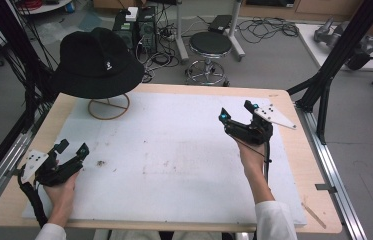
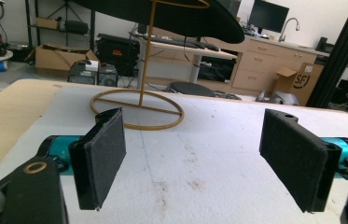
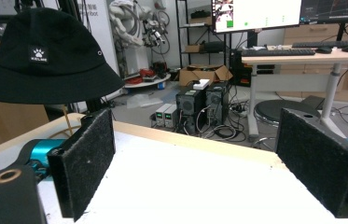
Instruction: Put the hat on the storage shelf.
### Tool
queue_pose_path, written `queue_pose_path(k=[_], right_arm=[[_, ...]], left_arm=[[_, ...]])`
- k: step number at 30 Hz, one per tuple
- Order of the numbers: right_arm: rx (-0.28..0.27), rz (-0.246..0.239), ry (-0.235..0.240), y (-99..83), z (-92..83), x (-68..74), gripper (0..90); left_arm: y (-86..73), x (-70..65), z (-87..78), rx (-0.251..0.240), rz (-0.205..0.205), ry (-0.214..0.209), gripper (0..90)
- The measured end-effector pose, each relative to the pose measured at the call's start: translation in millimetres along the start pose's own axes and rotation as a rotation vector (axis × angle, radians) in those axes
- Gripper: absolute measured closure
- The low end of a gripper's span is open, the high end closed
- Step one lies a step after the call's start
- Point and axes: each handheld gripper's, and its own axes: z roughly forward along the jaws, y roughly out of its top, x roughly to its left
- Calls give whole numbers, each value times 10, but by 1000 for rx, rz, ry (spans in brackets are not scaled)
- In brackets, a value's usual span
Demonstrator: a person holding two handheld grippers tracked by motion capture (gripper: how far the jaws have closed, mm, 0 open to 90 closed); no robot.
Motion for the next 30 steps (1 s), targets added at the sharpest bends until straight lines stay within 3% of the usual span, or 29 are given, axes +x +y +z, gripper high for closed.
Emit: queue_pose_path(k=[7,10,12,13,16,18,19,21,25,30], right_arm=[[-11,18,-23,-101,-93,-73,115],[20,30,-17,-128,-112,-93,114],[14,40,-16,-131,-148,-97,115],[-13,22,-29,-160,-201,-84,115],[12,21,-31,-242,-247,-97,115],[61,32,-32,-279,-267,-115,114],[69,38,-32,-284,-284,-120,115],[33,36,-41,-318,-343,-105,115],[102,29,-39,-436,-441,-87,115],[132,39,-69,-601,-585,-88,115]], left_arm=[[-3,19,-23,-3,-7,10,228],[-1,15,-26,-5,-5,10,228],[-3,12,-23,-4,-2,9,228],[-3,11,-22,-3,-3,8,228],[-4,10,-19,-4,-5,9,228],[-2,8,-23,-4,-2,9,228],[-1,8,-24,-4,-2,9,228],[1,8,-27,-7,-3,9,229],[-2,14,-23,-3,-6,10,229],[1,-4,-22,-5,-1,7,228]])
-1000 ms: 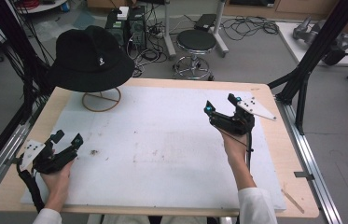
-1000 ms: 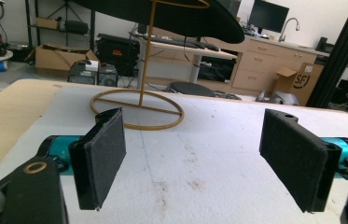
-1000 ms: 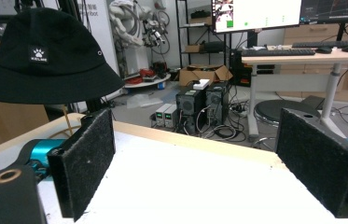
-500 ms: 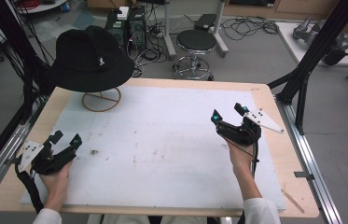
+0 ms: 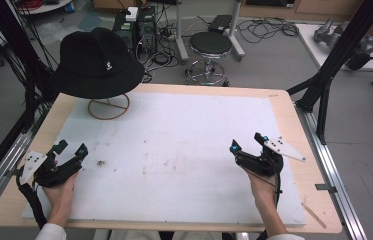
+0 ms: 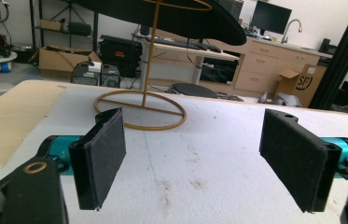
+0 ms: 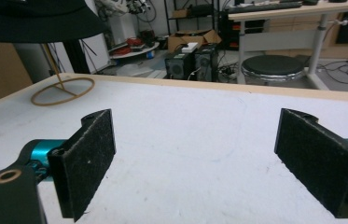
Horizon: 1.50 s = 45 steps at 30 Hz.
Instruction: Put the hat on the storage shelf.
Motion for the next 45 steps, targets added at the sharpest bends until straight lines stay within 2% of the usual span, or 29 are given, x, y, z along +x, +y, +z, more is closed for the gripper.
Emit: queue_pose_path(k=[3,7,8,10,15,22,34,45], right_arm=[[25,0,-5,-97,-45,-26,116],[24,-5,-21,-237,-80,-79,116],[29,-4,-27,-252,-83,-87,116],[6,-6,-36,-289,-96,-108,116],[21,8,-42,-348,-110,-124,117],[-4,25,-55,-352,-145,-150,116],[-21,10,-79,-365,-180,-144,115],[-28,43,-86,-412,-212,-166,115]], left_arm=[[-6,-5,11,4,1,-4,228],[-14,-11,19,8,3,-4,228],[-14,-18,21,11,5,-6,228],[-15,-22,21,11,5,-8,228],[-18,-20,21,12,4,-7,228],[-17,-18,7,9,1,-7,228],[-29,-30,24,16,-5,-18,228],[-39,-30,-15,20,-8,-15,228]])
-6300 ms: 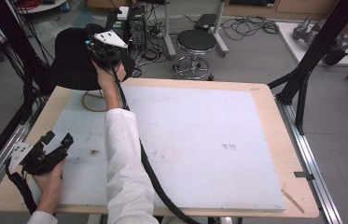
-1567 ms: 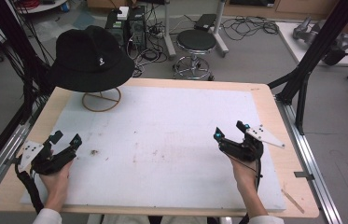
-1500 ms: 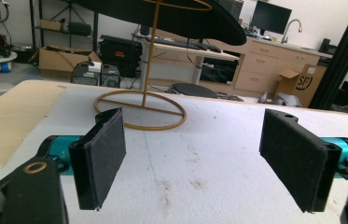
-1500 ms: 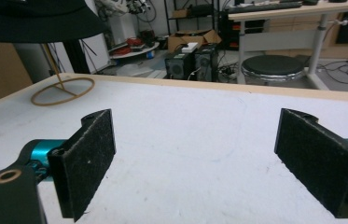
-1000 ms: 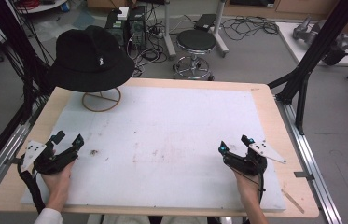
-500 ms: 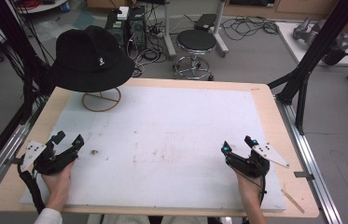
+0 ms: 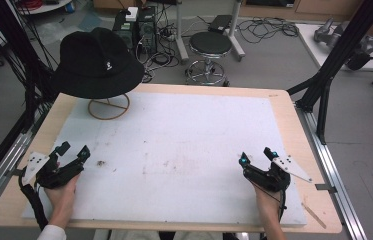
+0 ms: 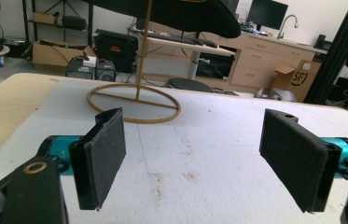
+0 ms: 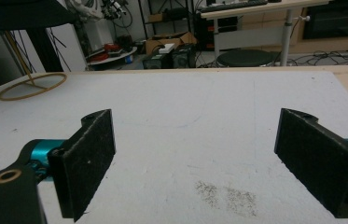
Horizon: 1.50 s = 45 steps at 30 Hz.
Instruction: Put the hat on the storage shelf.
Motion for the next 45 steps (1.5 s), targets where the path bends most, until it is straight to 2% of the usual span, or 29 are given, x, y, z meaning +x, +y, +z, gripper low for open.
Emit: queue_pose_path(k=[13,19,31,45], right_arm=[[-2,1,4,-33,-61,28,115],[-2,-6,7,-39,-64,22,115],[6,19,5,-55,-62,6,115],[10,19,9,-61,-60,9,116]], left_arm=[[0,-19,-96,-6,-3,7,228],[-2,-20,-101,-5,-4,5,228],[-4,-16,-96,-3,-7,5,228],[-5,-15,-100,-1,-7,5,228]])
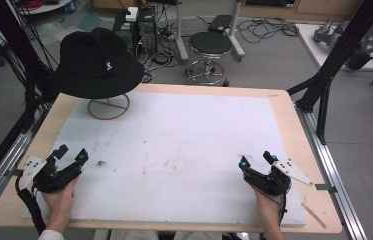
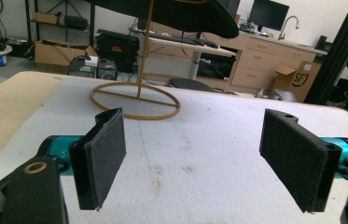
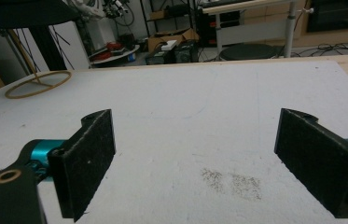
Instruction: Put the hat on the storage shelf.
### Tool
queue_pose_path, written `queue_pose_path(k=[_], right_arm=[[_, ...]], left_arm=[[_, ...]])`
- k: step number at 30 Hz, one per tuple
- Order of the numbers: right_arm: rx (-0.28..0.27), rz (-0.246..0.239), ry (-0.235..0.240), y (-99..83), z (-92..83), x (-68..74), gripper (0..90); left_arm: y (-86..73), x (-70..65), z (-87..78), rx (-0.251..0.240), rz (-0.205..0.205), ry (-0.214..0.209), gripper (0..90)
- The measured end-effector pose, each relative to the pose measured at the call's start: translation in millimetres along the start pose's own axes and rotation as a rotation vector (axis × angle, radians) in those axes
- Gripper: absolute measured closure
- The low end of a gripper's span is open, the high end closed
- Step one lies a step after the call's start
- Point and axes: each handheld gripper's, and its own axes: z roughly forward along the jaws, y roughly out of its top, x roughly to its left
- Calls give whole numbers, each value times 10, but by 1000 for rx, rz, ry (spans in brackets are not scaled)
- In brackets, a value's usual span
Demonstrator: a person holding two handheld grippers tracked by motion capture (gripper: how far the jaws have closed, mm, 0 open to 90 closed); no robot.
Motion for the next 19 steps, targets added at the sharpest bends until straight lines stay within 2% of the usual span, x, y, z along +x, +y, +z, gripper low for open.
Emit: queue_pose_path(k=[19], right_arm=[[4,0,3,-8,6,3,115]], left_arm=[[1,-1,-2,-3,-1,0,228]])
